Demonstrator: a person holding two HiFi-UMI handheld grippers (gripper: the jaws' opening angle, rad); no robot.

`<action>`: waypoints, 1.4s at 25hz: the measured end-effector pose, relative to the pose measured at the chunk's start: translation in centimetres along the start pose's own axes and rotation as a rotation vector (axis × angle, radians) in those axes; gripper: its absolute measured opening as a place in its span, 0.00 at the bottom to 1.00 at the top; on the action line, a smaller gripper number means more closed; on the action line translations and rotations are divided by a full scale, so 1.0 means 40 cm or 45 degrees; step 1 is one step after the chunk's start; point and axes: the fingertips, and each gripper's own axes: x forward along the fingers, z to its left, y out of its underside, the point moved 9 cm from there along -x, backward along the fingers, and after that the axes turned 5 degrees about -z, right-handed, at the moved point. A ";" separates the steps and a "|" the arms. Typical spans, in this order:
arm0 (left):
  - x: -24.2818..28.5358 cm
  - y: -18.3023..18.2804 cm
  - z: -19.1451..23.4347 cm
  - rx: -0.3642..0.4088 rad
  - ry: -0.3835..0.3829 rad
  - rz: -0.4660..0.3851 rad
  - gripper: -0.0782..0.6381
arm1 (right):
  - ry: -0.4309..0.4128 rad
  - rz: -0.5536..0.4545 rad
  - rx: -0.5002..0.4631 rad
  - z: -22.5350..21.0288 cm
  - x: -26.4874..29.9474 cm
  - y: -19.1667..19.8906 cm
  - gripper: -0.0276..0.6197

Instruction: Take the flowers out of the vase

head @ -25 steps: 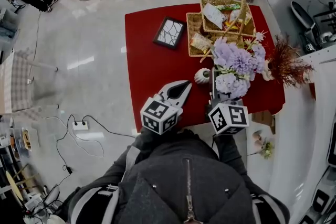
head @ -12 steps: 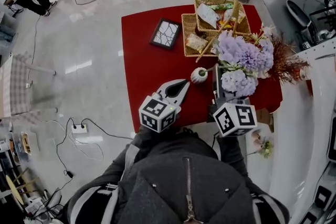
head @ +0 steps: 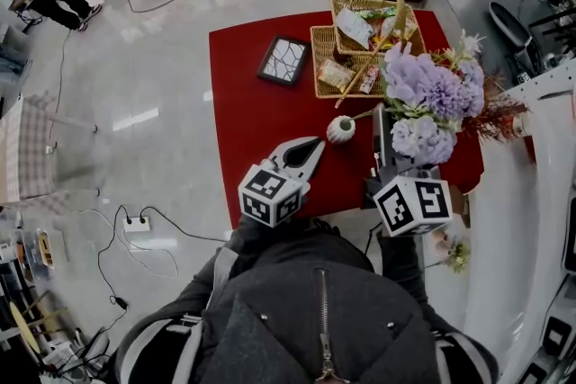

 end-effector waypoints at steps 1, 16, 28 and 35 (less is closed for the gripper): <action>0.001 0.000 -0.002 0.000 0.004 0.000 0.12 | 0.003 -0.009 -0.002 -0.001 -0.003 -0.008 0.10; 0.017 0.015 -0.023 0.001 0.051 0.036 0.12 | 0.282 -0.005 -0.111 -0.140 -0.110 0.003 0.10; 0.014 0.024 -0.019 0.001 0.045 0.058 0.12 | 0.423 0.127 -0.085 -0.172 -0.166 0.186 0.10; 0.003 0.026 -0.011 0.000 0.029 0.057 0.12 | 0.417 0.194 -0.052 -0.175 -0.175 0.238 0.10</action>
